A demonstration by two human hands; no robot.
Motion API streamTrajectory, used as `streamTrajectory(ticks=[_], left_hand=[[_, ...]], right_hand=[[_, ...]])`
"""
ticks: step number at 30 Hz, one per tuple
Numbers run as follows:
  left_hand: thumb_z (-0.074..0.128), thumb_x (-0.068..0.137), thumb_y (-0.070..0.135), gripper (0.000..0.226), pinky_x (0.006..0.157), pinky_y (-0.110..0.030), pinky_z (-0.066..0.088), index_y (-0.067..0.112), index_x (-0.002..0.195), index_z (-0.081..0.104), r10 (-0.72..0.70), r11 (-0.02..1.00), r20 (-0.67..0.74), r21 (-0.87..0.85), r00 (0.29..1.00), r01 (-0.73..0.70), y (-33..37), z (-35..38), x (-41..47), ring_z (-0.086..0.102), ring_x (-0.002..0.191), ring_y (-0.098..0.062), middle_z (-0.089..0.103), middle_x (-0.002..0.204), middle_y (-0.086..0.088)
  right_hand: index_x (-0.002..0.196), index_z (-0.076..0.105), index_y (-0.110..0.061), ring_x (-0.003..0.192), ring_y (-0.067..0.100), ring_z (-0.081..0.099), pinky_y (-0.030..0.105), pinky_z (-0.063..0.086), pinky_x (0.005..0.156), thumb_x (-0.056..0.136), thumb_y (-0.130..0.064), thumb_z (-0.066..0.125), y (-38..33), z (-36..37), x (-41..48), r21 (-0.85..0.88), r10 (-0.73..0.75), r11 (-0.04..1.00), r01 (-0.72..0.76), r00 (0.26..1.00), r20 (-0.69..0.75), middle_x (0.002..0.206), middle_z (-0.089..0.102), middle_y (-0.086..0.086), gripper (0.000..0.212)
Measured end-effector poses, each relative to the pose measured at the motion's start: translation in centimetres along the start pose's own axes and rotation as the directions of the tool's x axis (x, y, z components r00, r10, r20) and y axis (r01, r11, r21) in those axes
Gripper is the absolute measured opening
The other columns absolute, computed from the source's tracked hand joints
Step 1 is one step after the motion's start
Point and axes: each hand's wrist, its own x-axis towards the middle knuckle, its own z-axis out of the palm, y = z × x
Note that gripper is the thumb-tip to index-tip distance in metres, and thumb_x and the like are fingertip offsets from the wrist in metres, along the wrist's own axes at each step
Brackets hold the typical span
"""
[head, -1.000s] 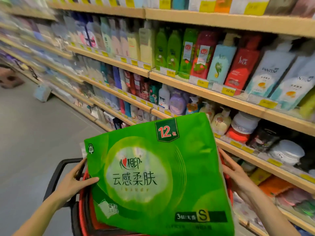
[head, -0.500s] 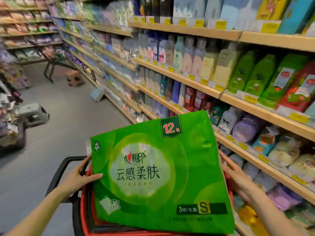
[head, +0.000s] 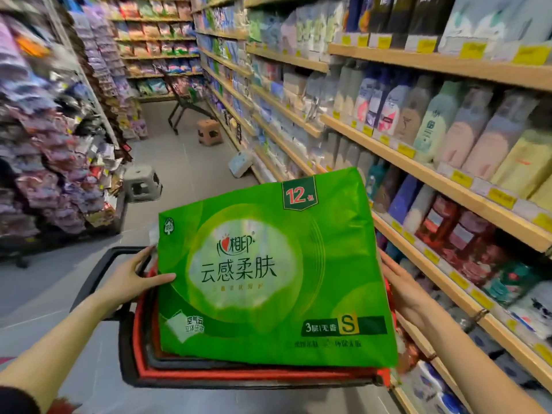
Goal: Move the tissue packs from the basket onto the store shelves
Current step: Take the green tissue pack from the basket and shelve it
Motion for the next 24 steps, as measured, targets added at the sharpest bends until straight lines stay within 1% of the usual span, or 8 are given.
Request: streamTrajectory(ticks=[2,5,11,14,17,19,22,24], left_hand=[[0.083,0.049,0.053,0.112,0.102,-0.038,0.039,0.03,0.144,0.028,-0.02,1.0,-0.055,0.002,0.998,0.02,0.4,-1.0,2.4,0.039,0.131,-0.018,0.033,0.15,0.0],[0.081,0.062,0.038,0.099,0.101,-0.048,0.04,0.032,0.144,0.026,-0.07,0.997,-0.141,-0.029,0.988,0.066,1.1,-2.5,5.7,0.04,0.131,-0.024,0.029,0.152,0.001],[0.08,0.065,0.033,0.096,0.103,-0.047,0.039,0.031,0.144,0.026,-0.119,0.992,-0.278,-0.078,0.953,0.101,1.9,-6.8,12.3,0.039,0.132,-0.024,0.029,0.152,0.002],[0.081,0.058,0.04,0.1,0.105,-0.047,0.038,0.033,0.143,0.028,-0.138,0.99,-0.298,-0.07,0.945,0.123,1.8,-10.2,16.4,0.038,0.132,-0.025,0.029,0.152,0.001],[0.081,0.054,0.042,0.103,0.107,-0.045,0.035,0.032,0.143,0.029,-0.132,0.991,-0.292,-0.075,0.947,0.115,1.2,-14.1,21.3,0.035,0.134,-0.023,0.029,0.152,0.0],[0.081,0.053,0.043,0.104,0.109,-0.044,0.033,0.032,0.143,0.028,-0.114,0.993,-0.279,-0.052,0.953,0.104,0.8,-17.0,24.9,0.033,0.136,-0.023,0.027,0.153,0.0],[0.081,0.06,0.038,0.099,0.11,-0.043,0.031,0.031,0.144,0.028,-0.1,0.995,-0.257,-0.017,0.961,0.098,0.6,-21.2,30.1,0.034,0.135,-0.023,0.027,0.153,0.001],[0.08,0.065,0.032,0.094,0.112,-0.04,0.028,0.028,0.144,0.029,-0.065,0.998,-0.245,0.009,0.967,0.069,0.9,-24.0,33.3,0.031,0.137,-0.021,0.028,0.152,0.001]], right_hand=[[0.135,0.046,-0.024,0.121,0.012,0.052,0.029,0.044,0.097,0.022,-0.058,0.089,-1.0,1.0,4.8,-0.009,0.006,1.0,-0.005,0.999,0.054,0.123,0.059,-0.015,0.125],[0.133,0.046,-0.021,0.107,0.004,0.059,0.024,0.046,0.093,0.023,-0.056,0.09,-3.4,3.2,11.7,-0.033,-0.005,0.999,0.01,0.993,0.121,0.109,0.067,-0.019,0.123],[0.139,0.039,-0.018,0.126,0.017,0.049,0.027,0.047,0.092,0.034,-0.057,0.087,-7.3,9.1,24.1,-0.07,0.015,0.998,0.002,0.971,0.238,0.137,0.051,0.002,0.122],[0.137,0.042,-0.017,0.113,0.013,0.057,0.028,0.051,0.086,0.039,-0.055,0.086,-7.6,12.5,29.9,-0.06,0.02,0.998,-0.004,0.964,0.265,0.13,0.057,0.004,0.114],[0.14,0.037,-0.02,0.104,0.015,0.064,0.032,0.055,0.082,0.062,-0.042,0.073,-6.7,16.3,35.4,-0.001,0.054,0.998,-0.056,0.961,0.273,0.129,0.057,0.007,0.089],[0.142,0.034,-0.023,0.101,0.014,0.065,0.03,0.058,0.074,0.055,-0.042,0.08,-5.4,18.8,38.6,0.042,0.058,0.997,-0.071,0.967,0.249,0.128,0.058,0.003,0.1],[0.143,0.03,-0.027,0.102,0.012,0.065,0.026,0.057,0.065,0.028,-0.05,0.091,-4.4,22.8,42.2,0.048,0.035,0.998,-0.046,0.976,0.213,0.135,0.054,-0.003,0.132],[0.14,0.033,-0.029,0.09,0.01,0.069,0.028,0.058,0.061,0.021,-0.052,0.091,-3.9,25.4,44.7,0.059,0.026,0.997,-0.04,0.976,0.218,0.113,0.067,-0.007,0.135]])
